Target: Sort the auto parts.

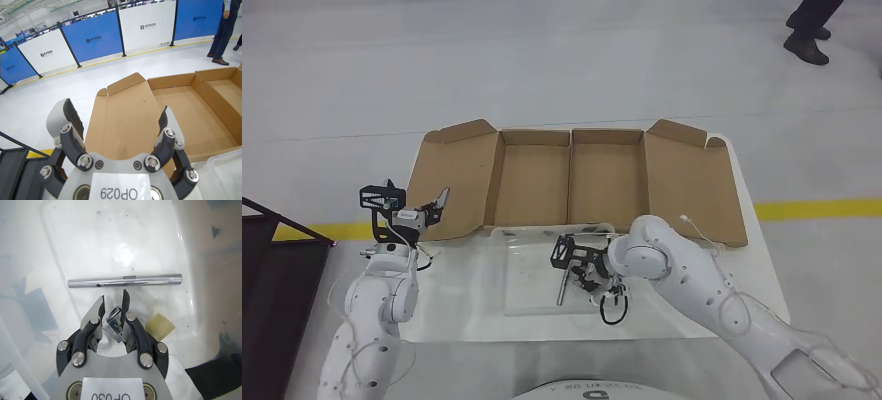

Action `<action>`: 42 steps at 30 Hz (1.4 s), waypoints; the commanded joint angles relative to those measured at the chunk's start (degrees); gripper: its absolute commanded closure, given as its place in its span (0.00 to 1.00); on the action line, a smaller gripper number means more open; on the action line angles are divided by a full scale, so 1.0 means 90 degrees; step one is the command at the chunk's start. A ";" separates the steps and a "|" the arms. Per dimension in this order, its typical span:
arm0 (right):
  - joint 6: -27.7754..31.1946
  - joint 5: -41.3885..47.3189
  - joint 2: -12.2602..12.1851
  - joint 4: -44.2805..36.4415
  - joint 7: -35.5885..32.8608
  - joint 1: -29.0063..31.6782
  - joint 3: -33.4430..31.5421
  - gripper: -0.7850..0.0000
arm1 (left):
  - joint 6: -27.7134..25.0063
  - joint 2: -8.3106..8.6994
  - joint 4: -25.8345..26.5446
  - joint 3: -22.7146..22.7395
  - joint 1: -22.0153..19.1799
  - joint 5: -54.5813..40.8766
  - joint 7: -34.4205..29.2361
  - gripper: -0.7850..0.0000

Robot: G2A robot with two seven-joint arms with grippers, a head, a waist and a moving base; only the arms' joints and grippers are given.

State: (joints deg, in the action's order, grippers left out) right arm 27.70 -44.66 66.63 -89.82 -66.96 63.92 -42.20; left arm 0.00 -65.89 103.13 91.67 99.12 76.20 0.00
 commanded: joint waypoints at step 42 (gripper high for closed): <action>0.0458 0.0587 0.0026 0.0490 0.1599 -0.0577 -0.0042 1.00 | 0.0000 0.0000 0.0000 0.0000 0.0000 0.0000 0.0000 0.00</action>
State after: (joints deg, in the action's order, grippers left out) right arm 32.17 -38.85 66.76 -85.69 -52.34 58.95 -43.01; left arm 0.00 -65.89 103.13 91.67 99.12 76.20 0.00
